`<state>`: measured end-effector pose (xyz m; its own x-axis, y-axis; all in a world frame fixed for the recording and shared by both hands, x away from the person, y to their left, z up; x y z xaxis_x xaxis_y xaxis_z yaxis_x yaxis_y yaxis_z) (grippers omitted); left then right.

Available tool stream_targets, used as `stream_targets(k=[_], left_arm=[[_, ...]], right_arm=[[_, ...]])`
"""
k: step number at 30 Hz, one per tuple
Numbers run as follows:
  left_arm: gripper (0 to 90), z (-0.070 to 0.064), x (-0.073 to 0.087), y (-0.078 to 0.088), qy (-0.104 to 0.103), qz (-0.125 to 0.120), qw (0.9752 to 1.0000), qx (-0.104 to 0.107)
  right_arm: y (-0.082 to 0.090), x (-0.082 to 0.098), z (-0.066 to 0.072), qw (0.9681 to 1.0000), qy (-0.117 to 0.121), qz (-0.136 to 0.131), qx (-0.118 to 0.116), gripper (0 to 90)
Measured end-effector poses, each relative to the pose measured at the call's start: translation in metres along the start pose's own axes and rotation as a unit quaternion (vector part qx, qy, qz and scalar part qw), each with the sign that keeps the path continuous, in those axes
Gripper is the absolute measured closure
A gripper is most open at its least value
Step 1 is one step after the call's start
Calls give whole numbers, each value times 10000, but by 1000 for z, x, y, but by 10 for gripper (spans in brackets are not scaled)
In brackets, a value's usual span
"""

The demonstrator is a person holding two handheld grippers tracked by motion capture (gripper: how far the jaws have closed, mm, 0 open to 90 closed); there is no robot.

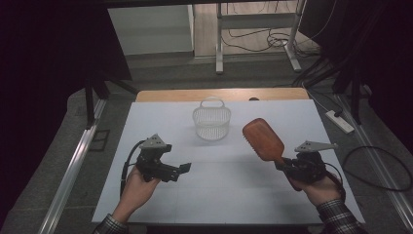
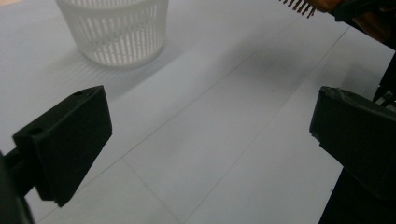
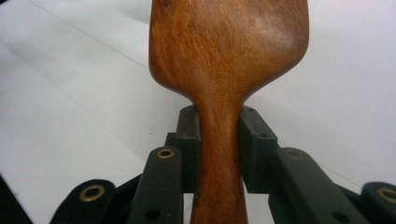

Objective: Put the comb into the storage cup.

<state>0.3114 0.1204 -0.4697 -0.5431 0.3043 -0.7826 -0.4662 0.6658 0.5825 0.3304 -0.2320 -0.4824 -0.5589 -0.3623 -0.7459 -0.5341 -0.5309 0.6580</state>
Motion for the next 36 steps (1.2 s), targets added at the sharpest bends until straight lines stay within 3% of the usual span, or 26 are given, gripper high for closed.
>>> stream_targets(k=[14,19,27,36], left_arm=[[0,-6,-19,-18,2,-44,9993,382],[0,-6,-22,-22,-52,-11,9992,401],[0,-9,-33,-30,73,-119,9978,649],[0,-13,-42,-40,98,-198,9968,768]], right_arm=[[-7,-5,14,9997,122,-102,-177,721],[-10,-6,18,9995,180,-111,-226,722],[-15,-10,30,9990,235,-192,-339,722],[-20,-15,41,9979,340,-286,-479,722]])
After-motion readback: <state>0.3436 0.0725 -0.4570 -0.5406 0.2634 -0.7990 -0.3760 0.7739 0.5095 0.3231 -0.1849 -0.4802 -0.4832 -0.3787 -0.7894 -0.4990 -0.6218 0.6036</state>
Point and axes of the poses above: each handheld gripper's, and its own axes: y roughly backward along the jaws, x roughly out of its underside, z roughly to its left, the point moved 7 cm from there along -y, roughly forward along the jaws, and after that the axes turned 1 degree about -z, right-handed, at the moved point
